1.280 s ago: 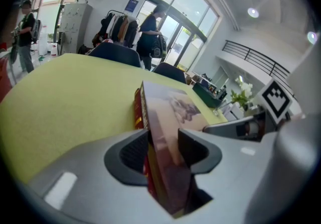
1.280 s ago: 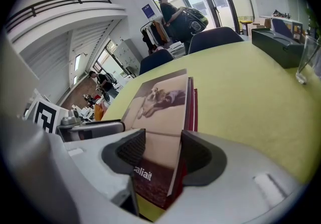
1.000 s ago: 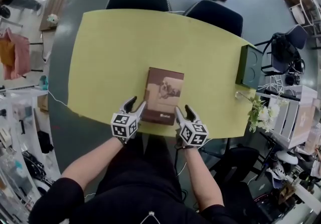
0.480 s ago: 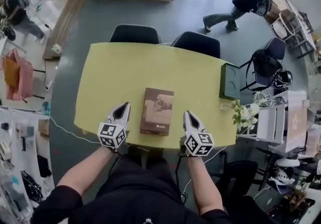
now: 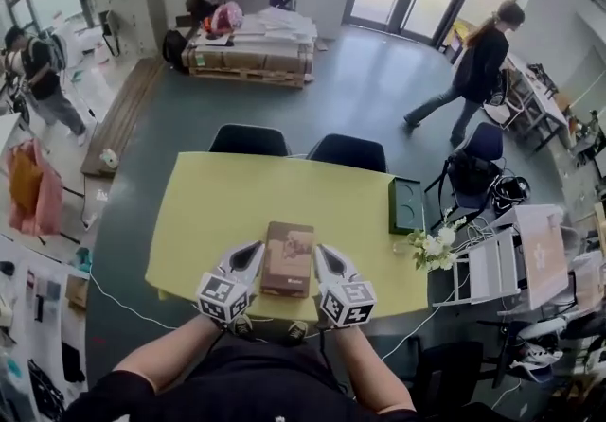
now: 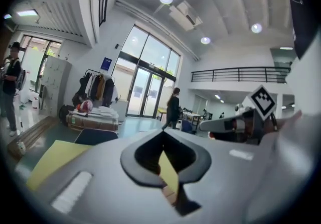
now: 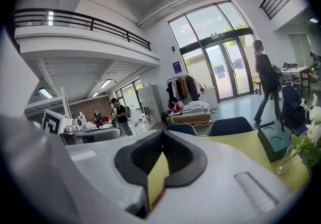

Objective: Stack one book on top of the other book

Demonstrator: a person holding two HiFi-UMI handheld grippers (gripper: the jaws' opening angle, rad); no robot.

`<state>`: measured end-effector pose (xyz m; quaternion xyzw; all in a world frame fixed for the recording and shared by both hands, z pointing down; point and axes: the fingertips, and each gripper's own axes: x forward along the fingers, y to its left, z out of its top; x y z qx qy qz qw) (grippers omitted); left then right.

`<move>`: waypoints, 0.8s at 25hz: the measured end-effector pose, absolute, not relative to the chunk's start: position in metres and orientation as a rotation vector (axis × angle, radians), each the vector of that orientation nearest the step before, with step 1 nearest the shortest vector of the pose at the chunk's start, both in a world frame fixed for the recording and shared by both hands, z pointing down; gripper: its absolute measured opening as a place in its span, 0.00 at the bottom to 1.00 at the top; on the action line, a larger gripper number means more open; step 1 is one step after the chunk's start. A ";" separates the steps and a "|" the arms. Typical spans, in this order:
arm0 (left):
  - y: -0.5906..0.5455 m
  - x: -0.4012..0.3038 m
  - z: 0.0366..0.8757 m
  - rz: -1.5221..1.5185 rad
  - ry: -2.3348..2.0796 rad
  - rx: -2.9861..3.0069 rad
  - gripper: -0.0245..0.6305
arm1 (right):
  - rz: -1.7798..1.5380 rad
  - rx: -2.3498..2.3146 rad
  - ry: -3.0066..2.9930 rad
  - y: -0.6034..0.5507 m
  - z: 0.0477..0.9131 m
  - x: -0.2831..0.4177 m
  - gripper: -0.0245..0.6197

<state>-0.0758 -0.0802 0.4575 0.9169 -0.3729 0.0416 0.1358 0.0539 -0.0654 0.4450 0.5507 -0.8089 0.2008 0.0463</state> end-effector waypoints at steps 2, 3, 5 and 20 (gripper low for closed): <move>-0.068 -0.074 0.446 0.108 -1.051 2.688 0.05 | 0.596 1.674 -2.487 -0.056 0.435 0.047 0.04; -0.062 -0.074 0.441 0.104 -1.037 2.701 0.05 | 0.593 1.673 -2.490 -0.050 0.432 0.045 0.04; -0.051 -0.076 0.432 0.091 -1.009 2.725 0.05 | 0.596 1.672 -2.491 -0.039 0.428 0.041 0.04; -0.008 -0.083 0.422 0.051 -0.927 2.747 0.05 | 0.538 1.642 -2.500 0.006 0.412 0.027 0.04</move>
